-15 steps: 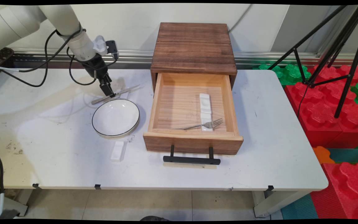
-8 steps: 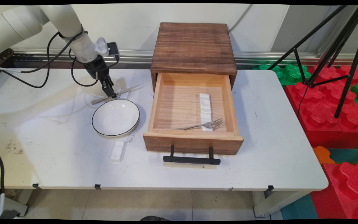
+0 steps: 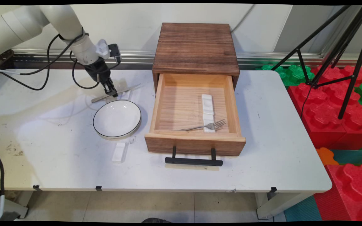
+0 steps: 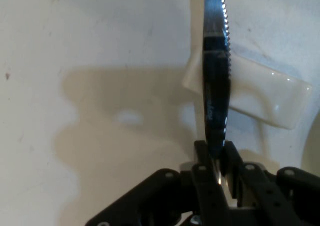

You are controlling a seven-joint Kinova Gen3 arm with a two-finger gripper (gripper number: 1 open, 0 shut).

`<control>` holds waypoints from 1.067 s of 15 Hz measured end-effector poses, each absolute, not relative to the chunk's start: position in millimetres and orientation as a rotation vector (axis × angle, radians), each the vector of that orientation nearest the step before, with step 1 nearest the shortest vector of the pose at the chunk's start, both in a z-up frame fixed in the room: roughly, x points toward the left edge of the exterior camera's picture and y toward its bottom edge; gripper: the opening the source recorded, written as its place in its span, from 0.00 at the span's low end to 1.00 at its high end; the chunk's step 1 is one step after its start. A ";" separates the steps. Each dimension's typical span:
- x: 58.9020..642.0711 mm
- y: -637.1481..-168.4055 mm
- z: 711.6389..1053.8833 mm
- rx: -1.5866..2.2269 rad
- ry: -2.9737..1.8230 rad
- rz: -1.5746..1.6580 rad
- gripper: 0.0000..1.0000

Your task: Place the picked object into the drawer

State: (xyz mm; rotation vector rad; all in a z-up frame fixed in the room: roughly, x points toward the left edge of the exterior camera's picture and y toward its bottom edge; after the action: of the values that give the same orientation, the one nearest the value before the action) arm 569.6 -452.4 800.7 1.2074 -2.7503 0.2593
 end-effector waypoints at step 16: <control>569.5 -423.7 863.6 1.395 -2.614 0.469 0.00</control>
State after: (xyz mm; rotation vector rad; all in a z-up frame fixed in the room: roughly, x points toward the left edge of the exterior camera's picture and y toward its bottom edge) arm 569.5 -423.7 863.6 1.3948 -2.6143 0.4687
